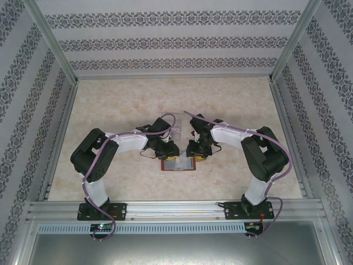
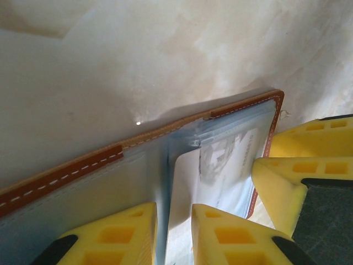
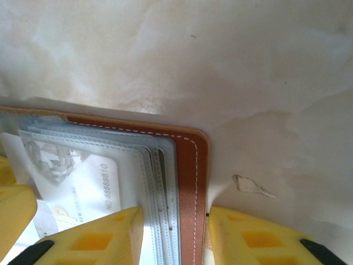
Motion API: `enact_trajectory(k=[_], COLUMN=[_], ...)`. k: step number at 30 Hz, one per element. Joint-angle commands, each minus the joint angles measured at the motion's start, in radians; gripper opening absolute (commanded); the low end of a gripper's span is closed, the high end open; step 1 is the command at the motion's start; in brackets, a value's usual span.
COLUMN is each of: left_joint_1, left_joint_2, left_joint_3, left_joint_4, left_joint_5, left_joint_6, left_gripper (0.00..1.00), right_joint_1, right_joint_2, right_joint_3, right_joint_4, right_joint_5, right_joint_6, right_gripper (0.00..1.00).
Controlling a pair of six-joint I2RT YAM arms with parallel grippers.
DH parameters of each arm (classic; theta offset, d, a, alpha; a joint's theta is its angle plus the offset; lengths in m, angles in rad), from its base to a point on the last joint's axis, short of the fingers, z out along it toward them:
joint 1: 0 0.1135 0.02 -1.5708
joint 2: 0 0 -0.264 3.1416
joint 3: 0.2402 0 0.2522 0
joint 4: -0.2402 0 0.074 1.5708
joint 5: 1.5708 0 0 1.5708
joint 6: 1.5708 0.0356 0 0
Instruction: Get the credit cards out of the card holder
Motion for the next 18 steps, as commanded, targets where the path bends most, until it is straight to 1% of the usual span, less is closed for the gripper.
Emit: enact_trajectory(k=[1,11,18], left_joint_1=[0.008,0.008,0.008], left_joint_2=[0.008,0.024,0.013], left_joint_3=[-0.017,-0.045,-0.046], left_joint_4=[0.006,0.119,0.118], left_joint_5=[-0.001,0.071,0.067], left_joint_6=[0.006,-0.034,-0.03], left_gripper=[0.24,0.24,0.17], right_joint_1=[0.0,0.002,0.002], right_joint_2=[0.018,0.022,0.02], right_joint_3=[-0.023,-0.021,-0.023], right_joint_4=[-0.064,-0.067,-0.069], right_joint_5=[0.05,0.05,0.05], right_joint_6=[-0.014,-0.012,-0.013], right_gripper=[0.37,0.37,0.37])
